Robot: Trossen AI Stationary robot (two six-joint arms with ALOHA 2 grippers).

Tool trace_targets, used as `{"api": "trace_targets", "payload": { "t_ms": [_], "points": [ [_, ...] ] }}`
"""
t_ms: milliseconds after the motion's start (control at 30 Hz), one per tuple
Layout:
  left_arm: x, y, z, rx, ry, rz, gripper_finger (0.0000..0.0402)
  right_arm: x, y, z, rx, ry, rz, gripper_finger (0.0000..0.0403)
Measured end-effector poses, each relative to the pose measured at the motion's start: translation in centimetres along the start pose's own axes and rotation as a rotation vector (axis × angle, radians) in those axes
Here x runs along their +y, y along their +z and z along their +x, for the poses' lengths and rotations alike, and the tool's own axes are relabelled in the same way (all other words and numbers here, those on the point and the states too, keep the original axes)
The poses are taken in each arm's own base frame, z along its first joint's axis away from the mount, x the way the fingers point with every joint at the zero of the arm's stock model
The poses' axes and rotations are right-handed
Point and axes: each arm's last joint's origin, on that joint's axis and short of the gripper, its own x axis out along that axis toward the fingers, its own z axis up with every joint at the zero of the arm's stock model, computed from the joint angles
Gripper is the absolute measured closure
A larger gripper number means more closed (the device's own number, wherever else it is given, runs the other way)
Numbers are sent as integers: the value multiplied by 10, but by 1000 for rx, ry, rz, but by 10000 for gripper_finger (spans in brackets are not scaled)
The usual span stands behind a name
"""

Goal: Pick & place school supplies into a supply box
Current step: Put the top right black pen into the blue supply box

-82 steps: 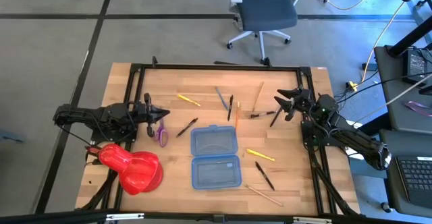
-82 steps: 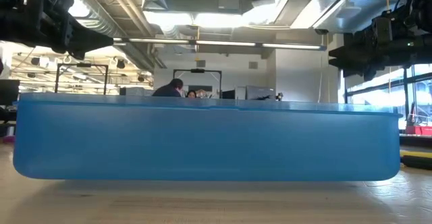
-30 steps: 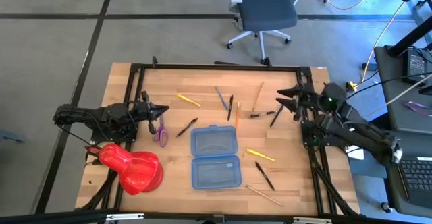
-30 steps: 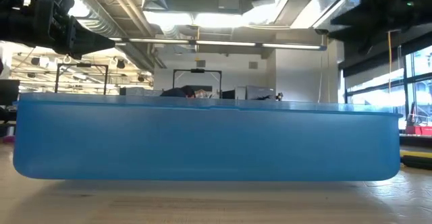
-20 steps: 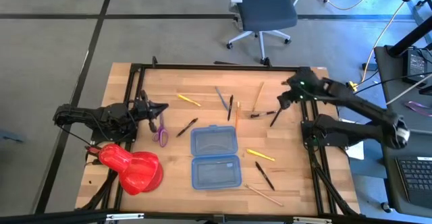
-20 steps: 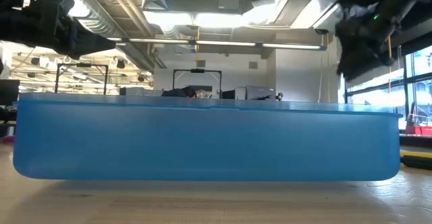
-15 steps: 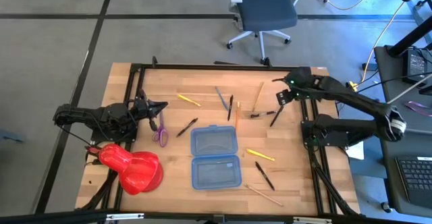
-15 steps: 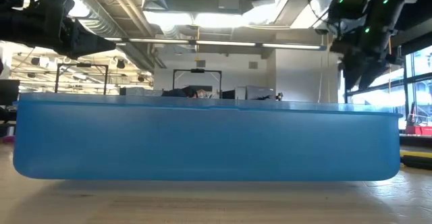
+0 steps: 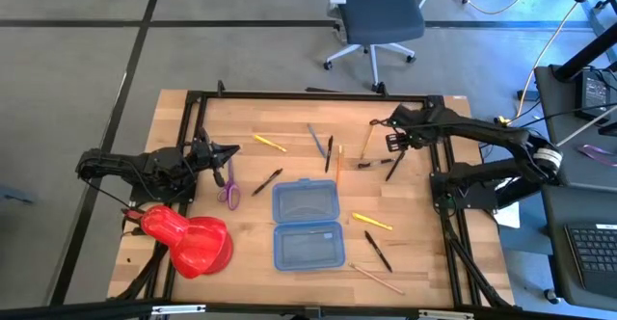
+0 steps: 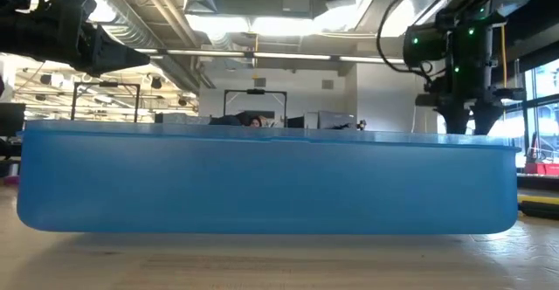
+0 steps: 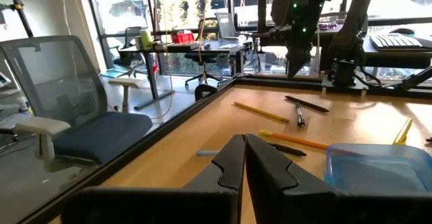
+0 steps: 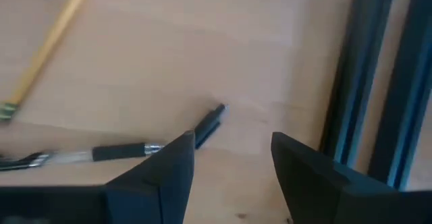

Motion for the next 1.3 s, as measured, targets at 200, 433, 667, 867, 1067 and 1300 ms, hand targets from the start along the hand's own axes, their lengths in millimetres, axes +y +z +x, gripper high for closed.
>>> {"api": "trace_targets", "payload": {
  "t_ms": [200, 433, 667, 867, 1067, 1300],
  "points": [
    [0, 0, 0, 0, 0, 0, 389, 12, -3, 13, 63, -37, 27, 202],
    [0, 0, 0, 0, 0, 0, 393, 24, -3, 28, 78, -77, 12, 202],
    [0, 0, 0, 0, 0, 0, 389, 32, -1, 40, 105, -80, 13, 202],
    [0, 0, 0, 0, 0, 0, 393, 33, -2, 46, 128, -109, 40, 202],
    [0, 0, 0, 0, 0, 0, 389, 33, -3, 50, 120, -103, 29, 202],
    [0, 0, 0, 0, -1, 0, 393, 25, -18, 71, 104, -71, 64, 202]
  ]
}}
